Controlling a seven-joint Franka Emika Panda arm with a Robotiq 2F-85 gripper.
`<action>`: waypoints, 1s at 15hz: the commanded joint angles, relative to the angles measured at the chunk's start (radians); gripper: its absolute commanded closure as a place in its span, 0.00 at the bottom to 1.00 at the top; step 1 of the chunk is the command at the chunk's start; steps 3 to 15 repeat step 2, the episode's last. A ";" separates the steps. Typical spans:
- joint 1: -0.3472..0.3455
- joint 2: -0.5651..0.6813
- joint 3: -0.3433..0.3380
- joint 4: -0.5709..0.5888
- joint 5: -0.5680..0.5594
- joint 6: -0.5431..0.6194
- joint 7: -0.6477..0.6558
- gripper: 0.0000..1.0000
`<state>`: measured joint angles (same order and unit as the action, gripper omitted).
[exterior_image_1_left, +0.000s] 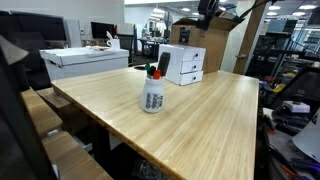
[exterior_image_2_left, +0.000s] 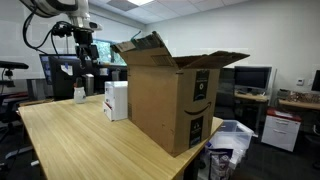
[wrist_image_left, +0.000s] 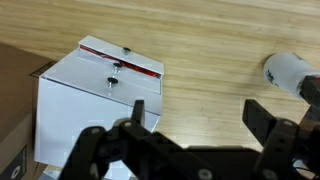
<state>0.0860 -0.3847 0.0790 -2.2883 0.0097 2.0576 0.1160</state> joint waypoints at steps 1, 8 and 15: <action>-0.007 0.000 0.007 0.001 0.003 -0.002 -0.002 0.00; -0.007 0.000 0.007 0.001 0.003 -0.002 -0.002 0.00; -0.007 0.000 0.007 0.001 0.003 -0.002 -0.002 0.00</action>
